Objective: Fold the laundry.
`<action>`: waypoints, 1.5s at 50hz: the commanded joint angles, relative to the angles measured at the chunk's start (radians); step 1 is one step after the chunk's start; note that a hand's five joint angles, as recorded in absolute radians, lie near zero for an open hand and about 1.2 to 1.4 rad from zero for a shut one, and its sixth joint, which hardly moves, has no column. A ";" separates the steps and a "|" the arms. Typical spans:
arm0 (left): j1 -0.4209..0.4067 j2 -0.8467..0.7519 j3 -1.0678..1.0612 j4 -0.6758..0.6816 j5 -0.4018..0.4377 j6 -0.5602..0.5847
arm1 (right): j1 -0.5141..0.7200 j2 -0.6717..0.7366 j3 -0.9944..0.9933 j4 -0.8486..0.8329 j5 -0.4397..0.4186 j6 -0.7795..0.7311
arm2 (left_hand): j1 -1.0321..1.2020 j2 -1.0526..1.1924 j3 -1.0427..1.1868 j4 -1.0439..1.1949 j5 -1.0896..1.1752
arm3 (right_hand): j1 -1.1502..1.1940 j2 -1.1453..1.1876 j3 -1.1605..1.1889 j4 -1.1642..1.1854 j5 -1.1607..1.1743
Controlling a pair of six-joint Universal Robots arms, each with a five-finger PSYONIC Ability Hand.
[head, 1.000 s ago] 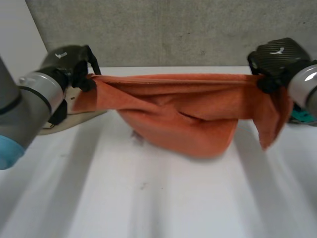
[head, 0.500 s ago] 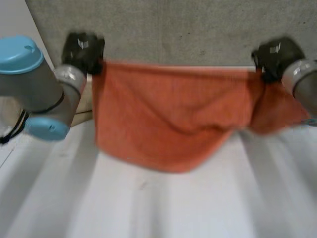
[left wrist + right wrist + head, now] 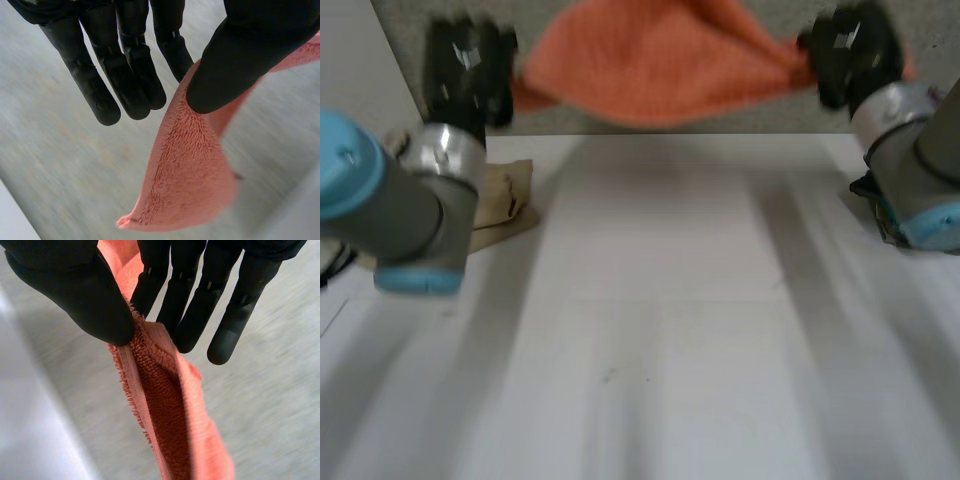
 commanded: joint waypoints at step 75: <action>-0.027 0.372 -0.155 -0.344 0.012 -0.070 | 0.046 -0.293 0.478 0.113 0.099 0.071 | 0.267 0.199 0.203 0.195 0.208 | 0.317 0.222 0.207 0.198 0.221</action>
